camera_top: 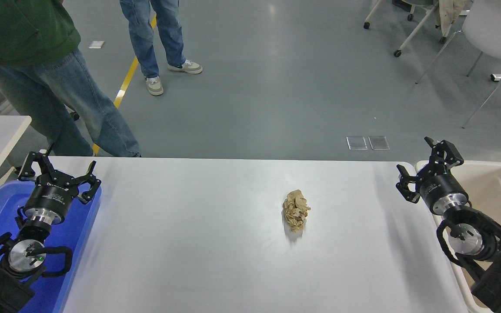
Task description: Clean the table surface
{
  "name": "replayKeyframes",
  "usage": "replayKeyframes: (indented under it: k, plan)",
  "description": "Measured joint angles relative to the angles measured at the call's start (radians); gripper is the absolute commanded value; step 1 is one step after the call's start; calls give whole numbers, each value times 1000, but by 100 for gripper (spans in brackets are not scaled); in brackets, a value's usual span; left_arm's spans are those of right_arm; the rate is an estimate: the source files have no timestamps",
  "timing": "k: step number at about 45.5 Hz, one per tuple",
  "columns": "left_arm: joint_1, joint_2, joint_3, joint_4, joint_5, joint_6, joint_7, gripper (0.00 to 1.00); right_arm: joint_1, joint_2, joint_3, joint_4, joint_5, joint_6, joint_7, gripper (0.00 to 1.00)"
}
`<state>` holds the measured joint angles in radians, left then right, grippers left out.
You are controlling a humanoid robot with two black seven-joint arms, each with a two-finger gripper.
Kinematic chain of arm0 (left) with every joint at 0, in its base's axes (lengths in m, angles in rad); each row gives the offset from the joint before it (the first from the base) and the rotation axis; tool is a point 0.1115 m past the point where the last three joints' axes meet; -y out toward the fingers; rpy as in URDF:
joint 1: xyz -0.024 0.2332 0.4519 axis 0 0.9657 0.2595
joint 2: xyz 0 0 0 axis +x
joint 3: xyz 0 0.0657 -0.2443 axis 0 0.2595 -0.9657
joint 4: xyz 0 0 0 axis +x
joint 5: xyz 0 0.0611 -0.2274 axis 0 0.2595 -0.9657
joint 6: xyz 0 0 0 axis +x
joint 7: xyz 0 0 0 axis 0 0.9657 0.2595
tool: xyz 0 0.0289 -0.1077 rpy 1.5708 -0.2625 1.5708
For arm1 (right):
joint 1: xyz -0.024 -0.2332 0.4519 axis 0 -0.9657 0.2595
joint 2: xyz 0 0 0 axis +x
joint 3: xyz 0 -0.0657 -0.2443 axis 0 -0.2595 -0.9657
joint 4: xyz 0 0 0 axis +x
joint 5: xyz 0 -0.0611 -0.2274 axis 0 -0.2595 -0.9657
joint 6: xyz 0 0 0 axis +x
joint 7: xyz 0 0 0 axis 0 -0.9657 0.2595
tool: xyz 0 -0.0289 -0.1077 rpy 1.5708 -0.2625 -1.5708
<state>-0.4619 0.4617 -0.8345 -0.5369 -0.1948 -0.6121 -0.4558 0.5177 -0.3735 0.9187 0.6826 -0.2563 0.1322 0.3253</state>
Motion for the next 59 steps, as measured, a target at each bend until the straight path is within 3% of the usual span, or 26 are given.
replayKeyframes:
  k: [23,43,59]
  plan:
    - [0,0,0,0,0,0,0,100,17,-229,-135,241,-6,-6,-171,100]
    - [0,0,0,0,0,0,0,100,28,-327,-304,474,-228,-8,-195,100]
    - [0,0,0,0,0,0,0,100,216,-334,-611,533,-363,-4,-198,100]
